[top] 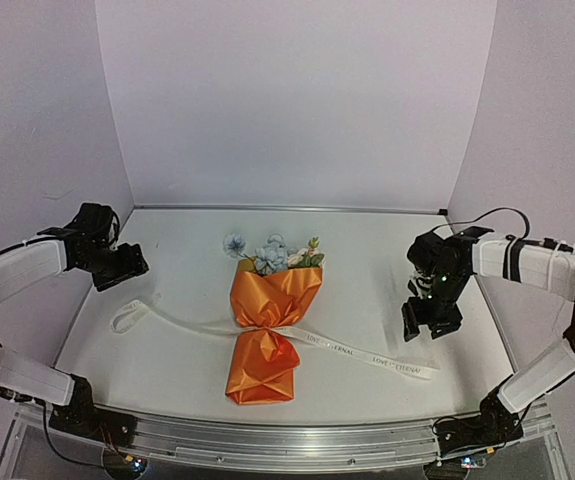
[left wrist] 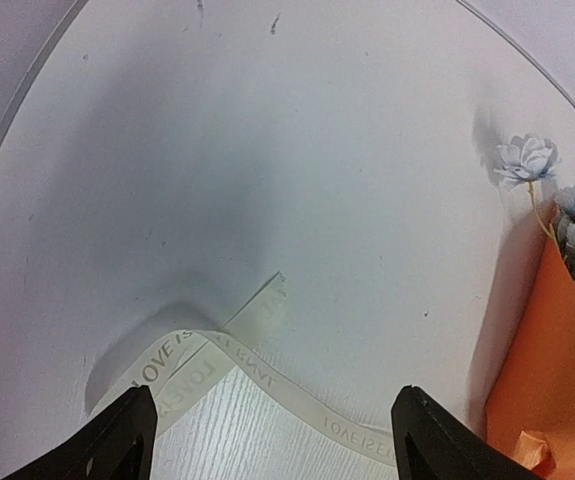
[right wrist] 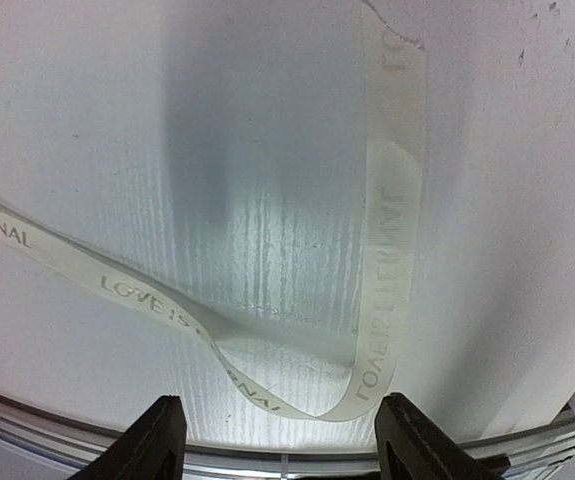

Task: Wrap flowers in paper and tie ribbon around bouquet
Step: Place the half-tied ribbon at the center of the board, then cross the half-tied ribbon over the folded bouquet.

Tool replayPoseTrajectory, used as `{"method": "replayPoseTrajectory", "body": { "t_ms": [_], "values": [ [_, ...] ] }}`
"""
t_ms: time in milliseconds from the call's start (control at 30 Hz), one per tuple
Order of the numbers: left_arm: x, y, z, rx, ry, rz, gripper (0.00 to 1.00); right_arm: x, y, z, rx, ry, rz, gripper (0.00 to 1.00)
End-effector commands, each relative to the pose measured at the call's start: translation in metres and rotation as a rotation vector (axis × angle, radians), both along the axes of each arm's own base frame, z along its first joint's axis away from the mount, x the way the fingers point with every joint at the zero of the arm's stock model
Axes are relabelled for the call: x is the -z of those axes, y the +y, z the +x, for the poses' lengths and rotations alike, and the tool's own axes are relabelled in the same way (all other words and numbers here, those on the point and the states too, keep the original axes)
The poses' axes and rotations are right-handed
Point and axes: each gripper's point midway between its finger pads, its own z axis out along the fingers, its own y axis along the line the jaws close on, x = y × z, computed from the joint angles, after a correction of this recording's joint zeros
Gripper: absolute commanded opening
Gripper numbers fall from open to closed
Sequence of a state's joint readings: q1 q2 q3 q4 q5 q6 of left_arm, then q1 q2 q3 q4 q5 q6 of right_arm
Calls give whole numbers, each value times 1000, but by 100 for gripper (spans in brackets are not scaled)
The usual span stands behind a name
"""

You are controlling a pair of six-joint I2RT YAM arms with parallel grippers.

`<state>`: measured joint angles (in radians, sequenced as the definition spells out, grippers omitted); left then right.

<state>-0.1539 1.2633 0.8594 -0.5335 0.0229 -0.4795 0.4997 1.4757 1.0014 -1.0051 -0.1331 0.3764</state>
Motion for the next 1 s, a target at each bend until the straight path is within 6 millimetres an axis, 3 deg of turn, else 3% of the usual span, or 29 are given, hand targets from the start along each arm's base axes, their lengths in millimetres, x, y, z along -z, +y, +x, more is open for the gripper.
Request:
{"method": "replayPoseTrajectory", "body": {
  "t_ms": [0, 200, 433, 633, 967],
  "values": [
    [0, -12, -1, 18, 40, 97, 81, -24, 24, 12, -125, -64, 75, 69],
    [35, -34, -21, -149, 124, -30, 67, -29, 49, 18, -223, -101, 122, 69],
    [58, -38, -30, -366, 102, -96, 59, -26, 62, 19, -233, -99, 164, 68],
    [76, -56, -23, -395, 132, -129, 54, -23, 64, 18, -228, -96, 167, 67],
    [103, -74, -37, -411, 188, -154, 47, -20, 62, 18, -225, -97, 159, 66]
  ]
}}
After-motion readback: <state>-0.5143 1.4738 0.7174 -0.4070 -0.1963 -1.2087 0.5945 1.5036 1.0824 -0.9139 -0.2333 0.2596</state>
